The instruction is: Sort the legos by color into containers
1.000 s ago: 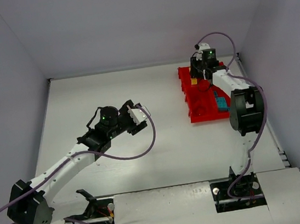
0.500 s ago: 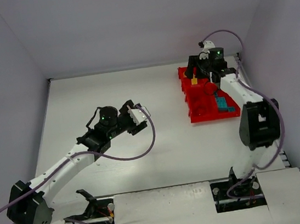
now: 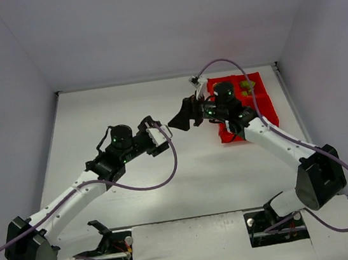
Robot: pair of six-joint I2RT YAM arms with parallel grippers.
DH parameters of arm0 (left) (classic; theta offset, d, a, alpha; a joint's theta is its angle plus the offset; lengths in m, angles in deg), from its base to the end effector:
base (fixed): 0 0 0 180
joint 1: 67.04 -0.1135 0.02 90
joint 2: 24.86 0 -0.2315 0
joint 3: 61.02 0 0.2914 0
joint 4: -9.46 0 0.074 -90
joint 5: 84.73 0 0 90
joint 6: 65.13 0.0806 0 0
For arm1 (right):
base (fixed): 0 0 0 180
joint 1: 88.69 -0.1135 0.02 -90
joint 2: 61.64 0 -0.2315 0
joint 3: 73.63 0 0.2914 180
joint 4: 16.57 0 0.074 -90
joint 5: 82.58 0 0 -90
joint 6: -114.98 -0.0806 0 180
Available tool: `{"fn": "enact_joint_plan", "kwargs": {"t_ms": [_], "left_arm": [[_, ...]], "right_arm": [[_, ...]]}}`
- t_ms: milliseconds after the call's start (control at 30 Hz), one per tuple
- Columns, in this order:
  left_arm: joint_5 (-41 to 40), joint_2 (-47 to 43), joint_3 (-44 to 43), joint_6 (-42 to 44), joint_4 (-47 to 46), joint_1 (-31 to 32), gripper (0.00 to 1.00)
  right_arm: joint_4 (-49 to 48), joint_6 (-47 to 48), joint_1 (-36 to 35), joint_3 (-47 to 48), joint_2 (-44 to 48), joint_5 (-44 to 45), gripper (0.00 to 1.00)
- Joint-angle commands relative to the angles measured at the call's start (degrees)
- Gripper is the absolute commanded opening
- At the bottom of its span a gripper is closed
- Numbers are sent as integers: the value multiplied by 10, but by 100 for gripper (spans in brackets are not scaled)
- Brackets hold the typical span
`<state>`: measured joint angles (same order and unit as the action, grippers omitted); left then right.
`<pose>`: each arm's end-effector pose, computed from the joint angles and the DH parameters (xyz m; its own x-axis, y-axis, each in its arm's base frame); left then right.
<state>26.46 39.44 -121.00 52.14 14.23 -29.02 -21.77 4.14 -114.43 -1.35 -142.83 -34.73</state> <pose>0.2637 -0.2431 0.2766 0.2813 0.3223 -0.9039 0.8174 0.4129 0.4017 0.3421 0.2250 0.2885 -0.3836 0.1079 -0.9172 -0.8439 0.3623 0.3956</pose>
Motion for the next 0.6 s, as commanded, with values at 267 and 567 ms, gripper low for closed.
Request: {"fn": "enact_joint_plan", "kwargs": {"t_ms": [267,567], "left_arm": [[21,-16,-9,9,-47,-3,7],[13,-21,-8,9,-51,-3,7]], "right_arm": [[-121,-59,-77,-2,-3,-16,77],[-113,-56,-94,-3,-28,-11,68]]}}
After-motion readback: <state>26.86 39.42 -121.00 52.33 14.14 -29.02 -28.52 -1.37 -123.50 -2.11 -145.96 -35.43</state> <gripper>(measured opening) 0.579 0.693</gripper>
